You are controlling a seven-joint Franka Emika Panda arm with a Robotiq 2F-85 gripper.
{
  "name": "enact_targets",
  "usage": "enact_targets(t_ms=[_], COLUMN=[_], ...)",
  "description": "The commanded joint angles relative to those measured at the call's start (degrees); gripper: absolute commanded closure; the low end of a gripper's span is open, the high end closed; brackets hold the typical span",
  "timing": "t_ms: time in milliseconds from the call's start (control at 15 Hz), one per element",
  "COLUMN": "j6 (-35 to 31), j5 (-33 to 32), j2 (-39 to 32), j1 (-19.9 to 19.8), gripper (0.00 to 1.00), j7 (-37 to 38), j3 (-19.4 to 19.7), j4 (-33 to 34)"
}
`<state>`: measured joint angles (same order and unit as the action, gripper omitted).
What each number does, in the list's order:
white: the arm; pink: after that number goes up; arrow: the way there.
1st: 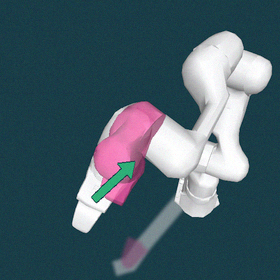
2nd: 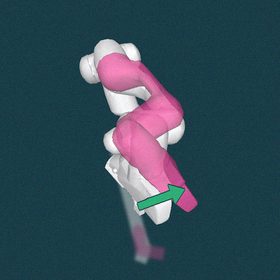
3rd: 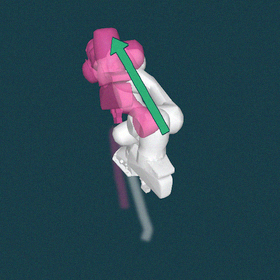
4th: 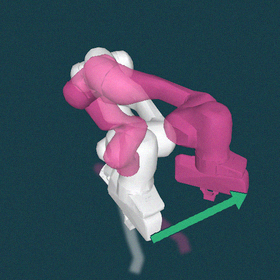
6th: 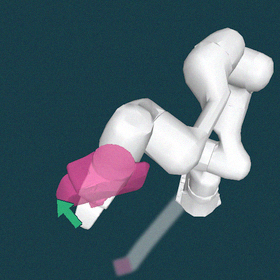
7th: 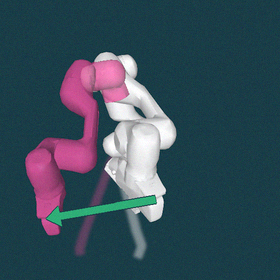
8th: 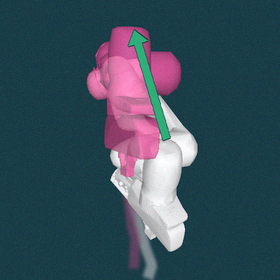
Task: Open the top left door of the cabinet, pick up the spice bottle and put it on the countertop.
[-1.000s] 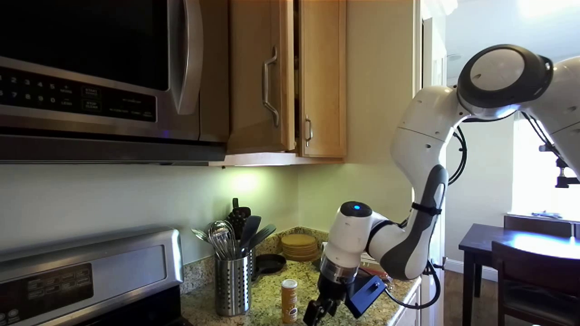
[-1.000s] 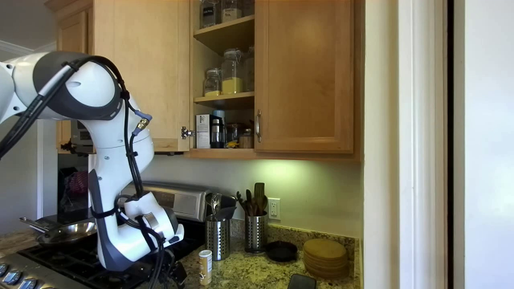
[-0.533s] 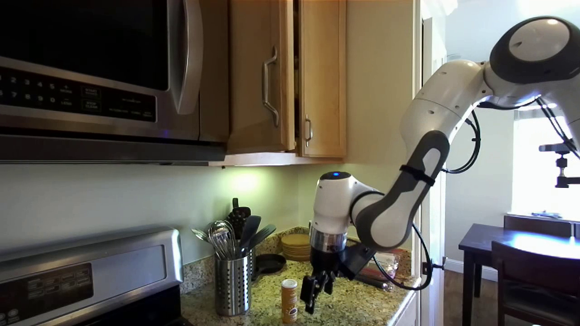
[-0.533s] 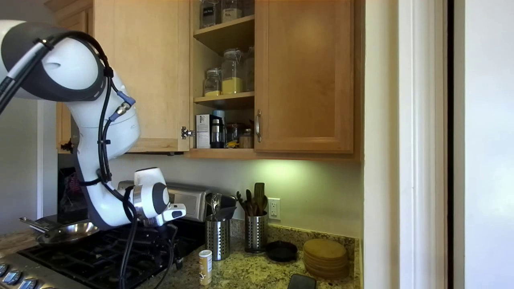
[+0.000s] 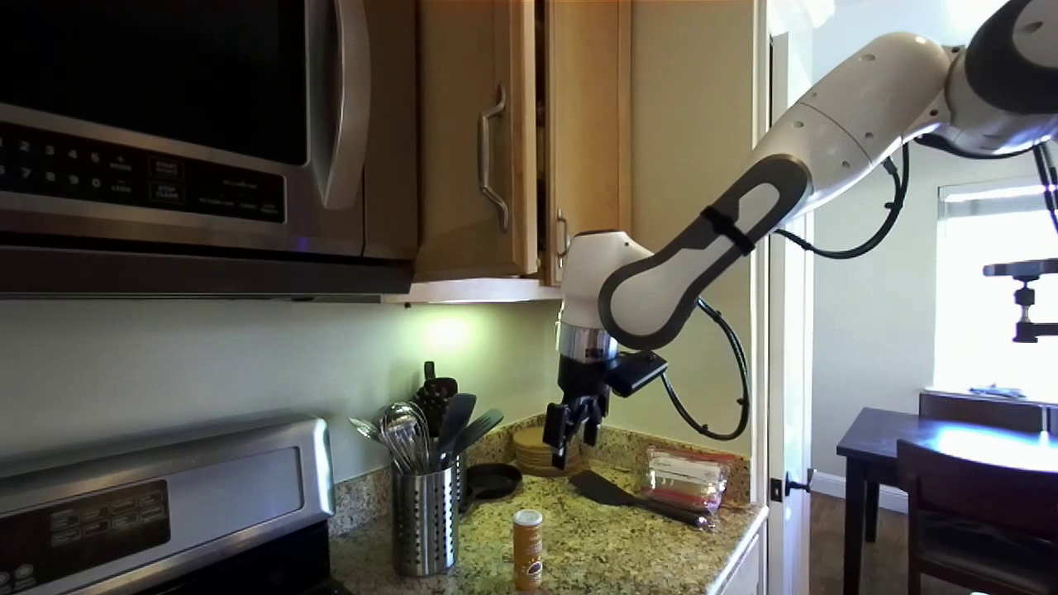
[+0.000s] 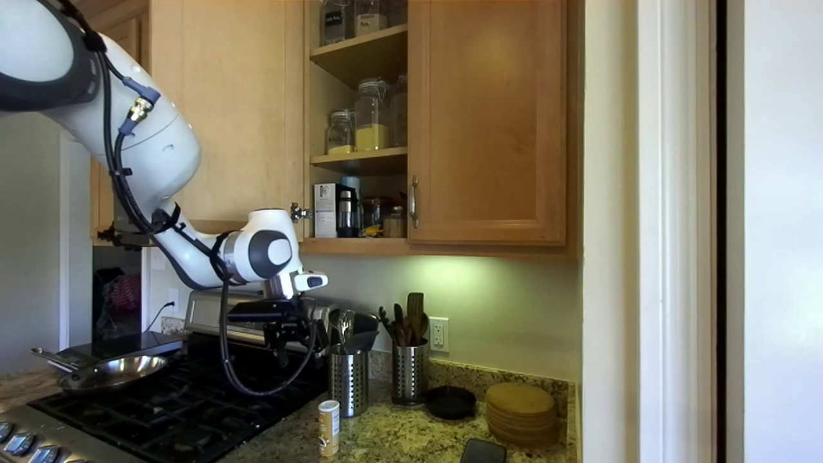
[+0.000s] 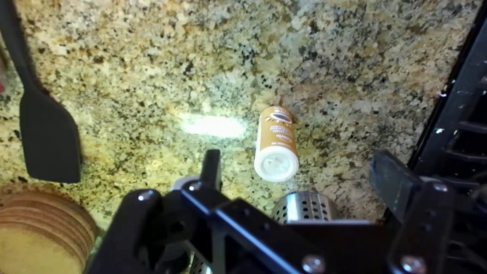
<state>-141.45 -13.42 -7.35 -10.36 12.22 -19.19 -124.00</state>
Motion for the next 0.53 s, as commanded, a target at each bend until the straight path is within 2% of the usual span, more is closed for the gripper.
enact_targets(t_ms=[0,67,200,467], j6=[3.6,1.3,1.7,1.7], j5=[2.8,1.9,2.1,2.1], j2=[3.5,1.7,2.2,2.2], j1=[6.1,7.6,8.3,8.5], gripper=[0.0,0.0,0.0,0.0], j7=[-4.3,-2.7,-3.5,-3.5], j3=[7.7,8.8,10.0,10.1], j4=[0.3,0.7,0.8,0.8])
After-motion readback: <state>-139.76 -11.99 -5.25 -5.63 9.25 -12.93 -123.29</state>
